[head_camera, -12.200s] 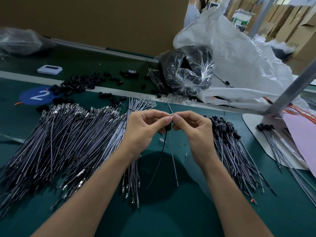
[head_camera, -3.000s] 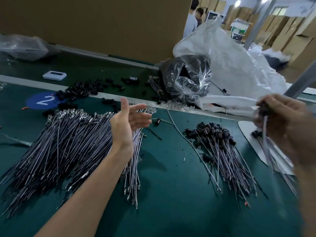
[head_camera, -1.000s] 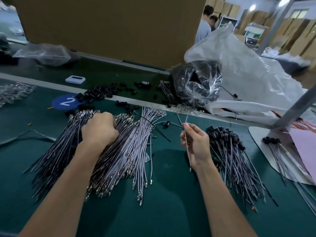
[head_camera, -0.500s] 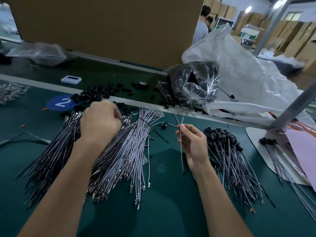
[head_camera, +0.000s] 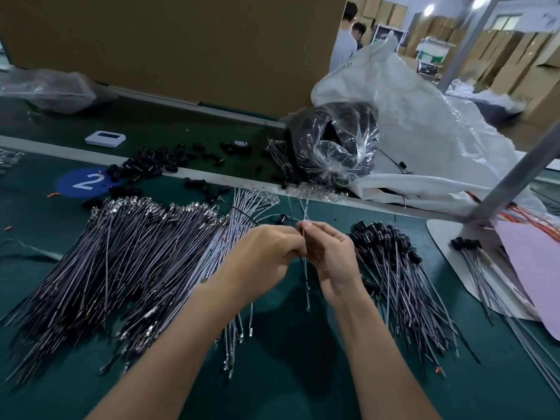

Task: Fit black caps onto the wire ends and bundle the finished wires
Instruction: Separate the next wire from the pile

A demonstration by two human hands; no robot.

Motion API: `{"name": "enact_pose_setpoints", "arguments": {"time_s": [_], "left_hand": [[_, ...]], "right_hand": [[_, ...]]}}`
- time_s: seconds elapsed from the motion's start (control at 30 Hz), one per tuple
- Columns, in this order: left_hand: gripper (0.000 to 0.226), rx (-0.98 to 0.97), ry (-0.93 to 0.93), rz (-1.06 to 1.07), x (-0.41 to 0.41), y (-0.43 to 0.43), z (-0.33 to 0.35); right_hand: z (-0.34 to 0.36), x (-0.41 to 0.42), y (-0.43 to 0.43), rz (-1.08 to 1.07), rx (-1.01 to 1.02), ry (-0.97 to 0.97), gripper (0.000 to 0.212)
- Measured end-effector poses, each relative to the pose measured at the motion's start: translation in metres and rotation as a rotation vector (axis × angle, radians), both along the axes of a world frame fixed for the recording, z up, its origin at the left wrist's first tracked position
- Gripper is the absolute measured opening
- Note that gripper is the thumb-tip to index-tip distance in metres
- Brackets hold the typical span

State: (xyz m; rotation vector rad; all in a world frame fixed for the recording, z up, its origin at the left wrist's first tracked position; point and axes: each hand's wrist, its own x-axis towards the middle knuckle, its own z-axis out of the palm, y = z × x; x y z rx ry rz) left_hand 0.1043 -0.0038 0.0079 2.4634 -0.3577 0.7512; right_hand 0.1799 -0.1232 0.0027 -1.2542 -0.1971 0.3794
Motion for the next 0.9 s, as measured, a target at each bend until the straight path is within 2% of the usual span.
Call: {"name": "enact_pose_setpoints", "arguments": {"time_s": [0.27,0.33,0.4,0.47,0.57,0.67,0.8,0.9], "left_hand": [[0.027,0.096,-0.006,-0.022,-0.001,-0.007,-0.001],[0.029,0.044,-0.041,-0.003,-0.004,-0.009,0.001],[0.029,-0.091,-0.102,0.145,-0.003,-0.008,0.005],[0.028,-0.189,-0.098,0.37,0.011,0.001,0.012],[0.019,-0.097,0.195,0.568,0.05,0.016,0.019],[0.023,0.048,0.466,0.587,0.077,0.018,0.016],[0.015,0.027,0.548,0.564,0.09,0.023,0.01],[0.014,-0.17,0.488,0.513,0.09,0.029,0.011]], "right_hand": [[-0.005,0.002,0.002,0.037,0.038,0.016,0.012],[-0.006,0.004,0.0,-0.017,0.064,0.013,0.009],[-0.007,0.008,-0.003,-0.13,0.062,-0.041,0.009],[-0.007,0.01,-0.005,-0.241,-0.026,-0.15,0.01],[-0.01,0.008,-0.002,-0.298,-0.171,-0.29,0.011],[-0.01,0.007,-0.003,-0.323,-0.225,-0.351,0.012],[-0.011,0.009,-0.006,-0.355,-0.222,-0.356,0.012],[-0.011,0.01,-0.006,-0.362,-0.226,-0.358,0.013]]}}
